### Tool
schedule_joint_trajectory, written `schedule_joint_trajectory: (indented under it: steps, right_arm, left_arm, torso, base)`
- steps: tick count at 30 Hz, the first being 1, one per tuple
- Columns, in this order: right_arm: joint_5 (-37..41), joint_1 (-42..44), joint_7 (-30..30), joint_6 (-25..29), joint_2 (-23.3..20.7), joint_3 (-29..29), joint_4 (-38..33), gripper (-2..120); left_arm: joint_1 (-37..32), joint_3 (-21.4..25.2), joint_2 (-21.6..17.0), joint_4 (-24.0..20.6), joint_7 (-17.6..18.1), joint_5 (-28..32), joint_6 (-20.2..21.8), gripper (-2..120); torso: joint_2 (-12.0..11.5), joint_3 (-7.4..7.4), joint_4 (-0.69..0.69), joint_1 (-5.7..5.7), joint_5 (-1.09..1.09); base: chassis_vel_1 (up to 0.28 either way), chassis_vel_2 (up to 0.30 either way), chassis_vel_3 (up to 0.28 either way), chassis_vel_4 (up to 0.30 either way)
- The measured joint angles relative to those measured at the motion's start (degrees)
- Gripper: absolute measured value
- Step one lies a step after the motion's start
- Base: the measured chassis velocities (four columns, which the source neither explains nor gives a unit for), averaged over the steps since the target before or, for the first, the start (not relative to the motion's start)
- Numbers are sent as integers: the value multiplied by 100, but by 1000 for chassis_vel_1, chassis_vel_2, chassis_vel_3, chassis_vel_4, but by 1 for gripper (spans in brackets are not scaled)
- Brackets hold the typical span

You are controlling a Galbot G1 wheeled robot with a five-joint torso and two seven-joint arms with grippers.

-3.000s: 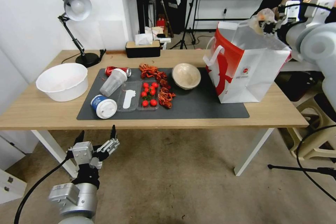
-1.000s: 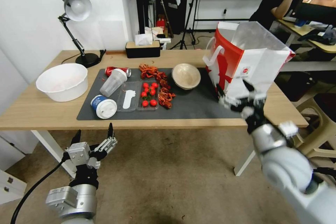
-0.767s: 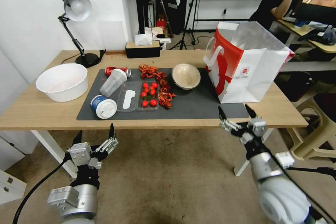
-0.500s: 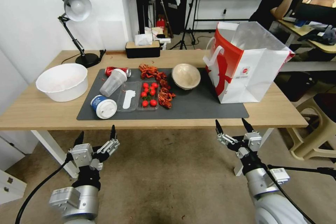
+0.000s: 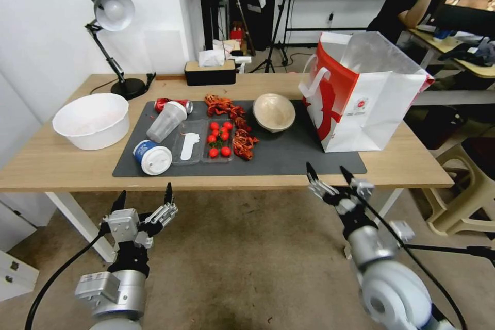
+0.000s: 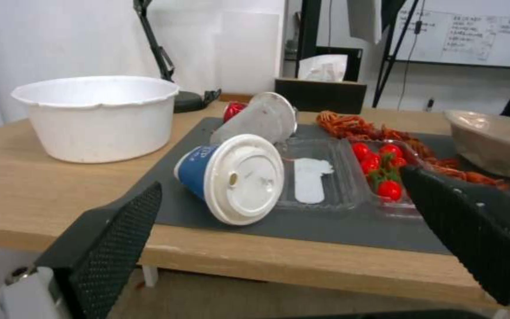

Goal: Pick up the trash from the table and place it into the takeout bag.

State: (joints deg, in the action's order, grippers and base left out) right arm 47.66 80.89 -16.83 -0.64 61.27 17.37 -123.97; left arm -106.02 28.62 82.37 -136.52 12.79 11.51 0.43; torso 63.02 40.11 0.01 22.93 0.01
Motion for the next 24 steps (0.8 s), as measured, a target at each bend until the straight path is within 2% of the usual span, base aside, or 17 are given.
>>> schedule_joint_trajectory:
  steps: [4,5,7,13,16,17,24]
  right_arm:
    - [2213,-809,-513,-215,114,-183,139,100]
    - [2213,-809,-513,-215,114,-183,139,100]
    - [3241,-1363,-733,-219,175,-269,394,100]
    - [3895,-2159,-1086,-235,304,-494,823,100]
    - [3932,-2230,-1130,-242,322,-523,872,100]
    - [4056,-2614,-1397,-255,432,-682,1151,100]
    - [4164,-3073,-1736,-340,607,-803,1495,100]
  left_arm:
    - [-32,29,59,-119,64,17,40,100]
    - [-32,29,59,-119,64,17,40,100]
    - [-69,54,81,-132,74,29,48,100]
    - [-100,70,91,-132,77,30,47,100]
    - [-100,72,94,-132,77,30,47,100]
    - [-102,81,109,-132,78,29,47,100]
    - [-117,90,121,-133,79,25,48,100]
  torso:
    - [0,0,-1,0,-1]
    - [0,0,-1,0,-1]
    - [0,0,-3,0,-1]
    - [0,0,-1,0,-2]
    - [0,0,-2,0,-2]
    - [0,1,-2,0,-1]
    - [0,1,-1,0,-2]
  base:
    - [0,0,0,0]
    - [0,0,0,0]
    - [0,0,0,0]
    - [0,0,0,0]
    - [0,0,0,0]
    - [0,0,0,0]
    - [0,0,0,0]
